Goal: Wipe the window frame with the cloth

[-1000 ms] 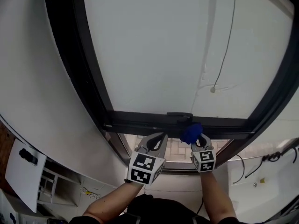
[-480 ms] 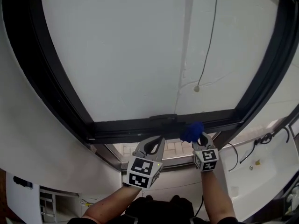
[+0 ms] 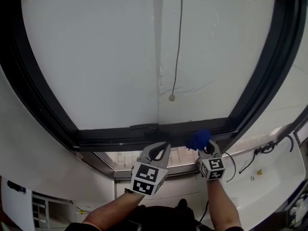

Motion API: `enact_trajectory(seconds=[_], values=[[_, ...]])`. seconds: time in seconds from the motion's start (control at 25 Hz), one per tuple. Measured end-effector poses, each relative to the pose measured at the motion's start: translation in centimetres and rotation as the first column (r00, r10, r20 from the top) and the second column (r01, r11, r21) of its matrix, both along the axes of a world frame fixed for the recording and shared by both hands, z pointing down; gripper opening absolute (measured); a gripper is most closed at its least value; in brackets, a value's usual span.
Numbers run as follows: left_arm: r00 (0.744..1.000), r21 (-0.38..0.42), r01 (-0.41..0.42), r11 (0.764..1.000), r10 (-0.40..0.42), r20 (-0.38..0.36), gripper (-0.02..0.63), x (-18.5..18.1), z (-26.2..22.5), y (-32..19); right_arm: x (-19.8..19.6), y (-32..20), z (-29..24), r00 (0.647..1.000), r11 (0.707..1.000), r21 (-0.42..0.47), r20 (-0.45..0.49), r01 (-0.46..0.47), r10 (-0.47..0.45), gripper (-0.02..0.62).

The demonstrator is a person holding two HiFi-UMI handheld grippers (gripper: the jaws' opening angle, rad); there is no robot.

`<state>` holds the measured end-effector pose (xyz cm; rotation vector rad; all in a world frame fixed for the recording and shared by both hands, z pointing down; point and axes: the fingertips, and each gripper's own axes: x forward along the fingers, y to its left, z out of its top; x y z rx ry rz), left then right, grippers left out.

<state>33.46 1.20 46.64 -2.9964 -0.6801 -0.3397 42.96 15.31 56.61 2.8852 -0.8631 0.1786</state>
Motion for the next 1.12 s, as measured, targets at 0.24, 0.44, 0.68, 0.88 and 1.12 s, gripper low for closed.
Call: enact_trajectory(seconds=[0.24, 0.44, 0.68, 0.88, 1.12], values=[[1.0, -0.001, 0.01, 1.0, -0.01, -0.007, -0.006, 2.5, -0.4, 5.8, 1.5, 4.6, 0.2, 1.0, 0.999, 0.038, -0.021, 0.018, -0.018, 0.078], [1.0, -0.005, 0.024, 1.0, -0.024, -0.007, -0.006, 4.4, -0.3, 9.2, 2.7, 8.2, 0.0, 1.0, 0.999, 0.048, -0.021, 0.019, -0.018, 0.078], [1.0, -0.03, 0.018, 0.999, -0.017, 0.01, -0.006, 6.0, 0.5, 13.4, 3.8, 12.2, -0.5, 1.0, 1.0, 0.025, -0.024, -0.016, 0.016, 0.078], [1.0, -0.029, 0.014, 0.999, -0.014, -0.003, -0.006, 7.0, 0.4, 16.0, 5.2, 15.7, -0.1, 0.998, 0.997, 0.066, -0.041, -0.043, 0.046, 0.078], [1.0, -0.035, 0.023, 0.999, -0.023, -0.002, -0.006, 7.8, 0.7, 17.9, 5.7, 17.3, 0.8, 0.998, 0.999, 0.022, -0.064, -0.024, 0.026, 0.08]])
